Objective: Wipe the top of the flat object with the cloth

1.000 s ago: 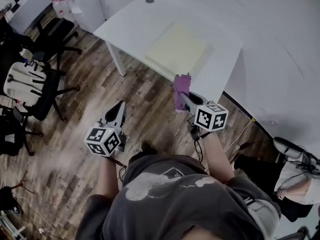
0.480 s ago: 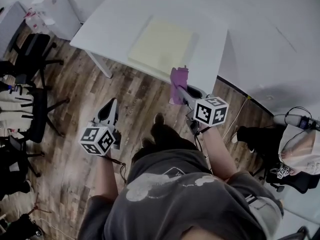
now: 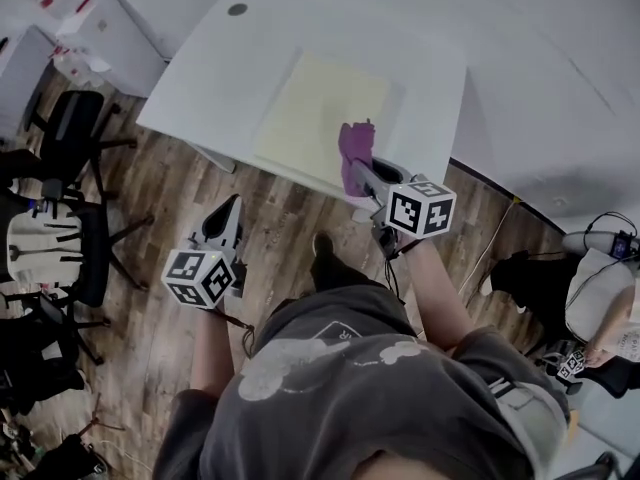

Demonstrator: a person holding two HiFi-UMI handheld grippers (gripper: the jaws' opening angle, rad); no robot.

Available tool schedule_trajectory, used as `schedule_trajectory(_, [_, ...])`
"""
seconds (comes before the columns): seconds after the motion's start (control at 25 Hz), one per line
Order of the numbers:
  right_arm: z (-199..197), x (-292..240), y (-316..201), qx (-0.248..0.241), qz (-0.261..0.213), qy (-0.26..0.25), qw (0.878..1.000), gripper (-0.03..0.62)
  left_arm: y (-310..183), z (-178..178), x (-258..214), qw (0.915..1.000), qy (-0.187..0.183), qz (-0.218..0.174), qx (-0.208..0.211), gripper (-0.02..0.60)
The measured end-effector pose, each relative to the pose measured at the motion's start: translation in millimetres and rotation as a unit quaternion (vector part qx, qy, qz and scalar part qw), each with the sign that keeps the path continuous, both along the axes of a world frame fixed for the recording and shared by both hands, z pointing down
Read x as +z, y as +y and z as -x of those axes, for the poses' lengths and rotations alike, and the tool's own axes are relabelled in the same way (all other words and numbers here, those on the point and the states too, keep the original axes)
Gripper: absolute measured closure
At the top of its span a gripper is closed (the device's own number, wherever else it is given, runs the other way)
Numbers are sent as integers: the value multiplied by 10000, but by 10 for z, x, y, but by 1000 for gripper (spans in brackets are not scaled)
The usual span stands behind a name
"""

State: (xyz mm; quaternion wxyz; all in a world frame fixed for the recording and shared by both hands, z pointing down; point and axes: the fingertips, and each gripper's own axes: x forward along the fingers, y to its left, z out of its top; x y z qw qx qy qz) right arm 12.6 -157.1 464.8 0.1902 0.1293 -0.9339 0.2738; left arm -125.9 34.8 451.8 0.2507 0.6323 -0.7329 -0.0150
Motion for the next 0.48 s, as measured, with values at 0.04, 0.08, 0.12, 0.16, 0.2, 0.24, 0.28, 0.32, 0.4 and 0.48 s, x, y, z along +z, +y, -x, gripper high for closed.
schedule_trajectory(0.04, [58,-2,-75,11,14,-15,10000,520,-84,60,-11,10000,-14,4,9,581])
schedule_trajectory(0.08, [106,1,-148,22,29,-21,10000,520,-165,109,-15,10000,-32,18,27,581])
schedule_trajectory(0.12, [146,8,-217,28,44,-20,10000,520,-240,147,-7,10000,-53,46,51,581])
schedule_trajectory(0.16, [179,17,-280,28,58,-19,10000,520,-308,178,10,9999,-72,87,76,581])
schedule_trajectory(0.2, [202,28,-338,28,72,-21,10000,520,-370,200,35,9998,-85,135,98,581])
schedule_trajectory(0.24, [214,41,-397,31,85,-27,10000,520,-430,215,61,9997,-90,179,112,581])
schedule_trajectory(0.28, [215,55,-465,44,96,-33,9999,520,-494,225,86,9997,-86,215,119,581])
schedule_trajectory(0.32, [213,71,-542,67,108,-38,9999,520,-564,232,109,9996,-74,244,123,581])
schedule_trajectory(0.4, [219,100,-702,124,134,-45,9998,520,-702,248,165,9994,-35,317,143,581])
schedule_trajectory(0.48, [249,103,-830,161,145,-64,9997,520,-812,277,233,9989,-11,437,193,581])
